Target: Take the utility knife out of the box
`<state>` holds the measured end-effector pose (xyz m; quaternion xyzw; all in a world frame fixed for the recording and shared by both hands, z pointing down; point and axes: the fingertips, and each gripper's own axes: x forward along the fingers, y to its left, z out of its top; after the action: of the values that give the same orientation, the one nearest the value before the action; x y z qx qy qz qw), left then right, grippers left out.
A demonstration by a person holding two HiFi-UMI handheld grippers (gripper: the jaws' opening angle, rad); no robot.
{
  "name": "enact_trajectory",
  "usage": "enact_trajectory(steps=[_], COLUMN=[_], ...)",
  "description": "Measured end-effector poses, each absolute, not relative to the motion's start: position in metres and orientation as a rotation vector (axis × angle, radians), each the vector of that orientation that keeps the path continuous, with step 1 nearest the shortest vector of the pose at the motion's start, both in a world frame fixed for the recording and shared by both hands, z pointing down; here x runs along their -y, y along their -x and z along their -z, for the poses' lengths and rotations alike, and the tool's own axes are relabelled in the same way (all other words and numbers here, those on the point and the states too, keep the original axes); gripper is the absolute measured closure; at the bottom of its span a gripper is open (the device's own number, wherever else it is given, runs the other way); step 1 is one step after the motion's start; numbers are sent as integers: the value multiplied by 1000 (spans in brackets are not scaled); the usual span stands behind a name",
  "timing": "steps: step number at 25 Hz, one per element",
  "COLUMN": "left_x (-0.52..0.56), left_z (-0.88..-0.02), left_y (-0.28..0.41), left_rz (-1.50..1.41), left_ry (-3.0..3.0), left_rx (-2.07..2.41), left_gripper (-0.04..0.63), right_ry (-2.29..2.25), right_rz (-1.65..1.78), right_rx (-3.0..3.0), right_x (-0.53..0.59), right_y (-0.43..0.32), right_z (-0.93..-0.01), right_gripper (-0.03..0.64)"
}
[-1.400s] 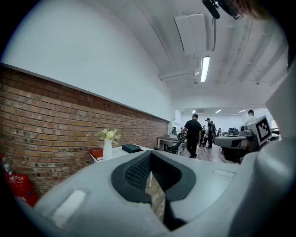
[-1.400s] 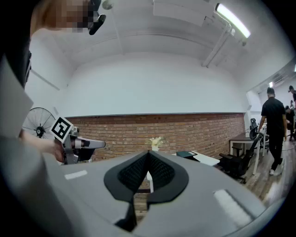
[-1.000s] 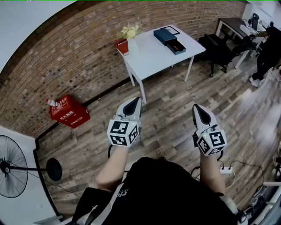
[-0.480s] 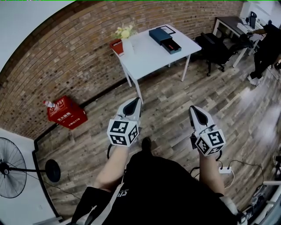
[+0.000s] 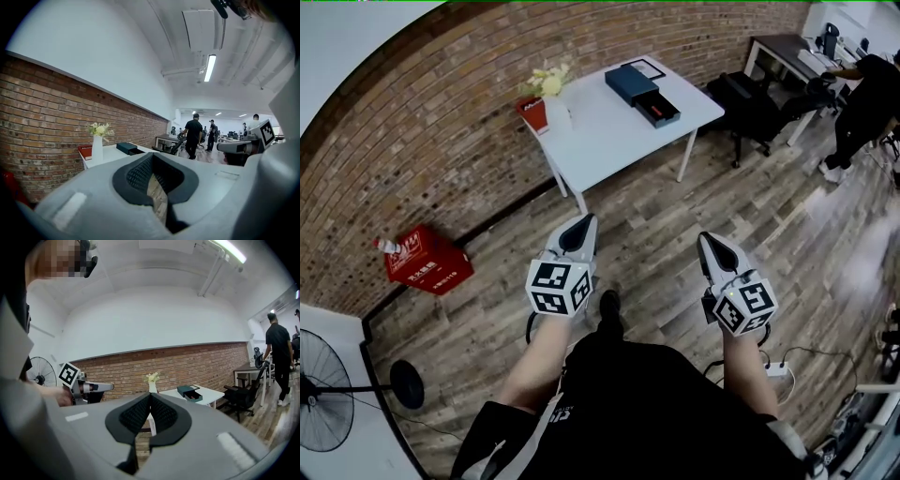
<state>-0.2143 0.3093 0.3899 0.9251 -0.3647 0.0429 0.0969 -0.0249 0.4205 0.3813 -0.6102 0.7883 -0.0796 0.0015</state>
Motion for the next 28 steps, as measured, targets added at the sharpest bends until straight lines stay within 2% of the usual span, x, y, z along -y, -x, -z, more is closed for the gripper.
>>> enact_trajectory(steps=[15, 28], left_x=[-115, -41], left_z=[-401, -408], left_y=[193, 176], left_rz=[-106, -108], left_ry=[-2732, -2752], left_rx=[946, 853], left_gripper=[588, 588], right_ry=[2015, 2051], right_rz=[358, 357], right_rx=[-2495, -2484], right_x=[-239, -159], right_y=[26, 20], right_z=[-390, -391], right_gripper=[599, 594])
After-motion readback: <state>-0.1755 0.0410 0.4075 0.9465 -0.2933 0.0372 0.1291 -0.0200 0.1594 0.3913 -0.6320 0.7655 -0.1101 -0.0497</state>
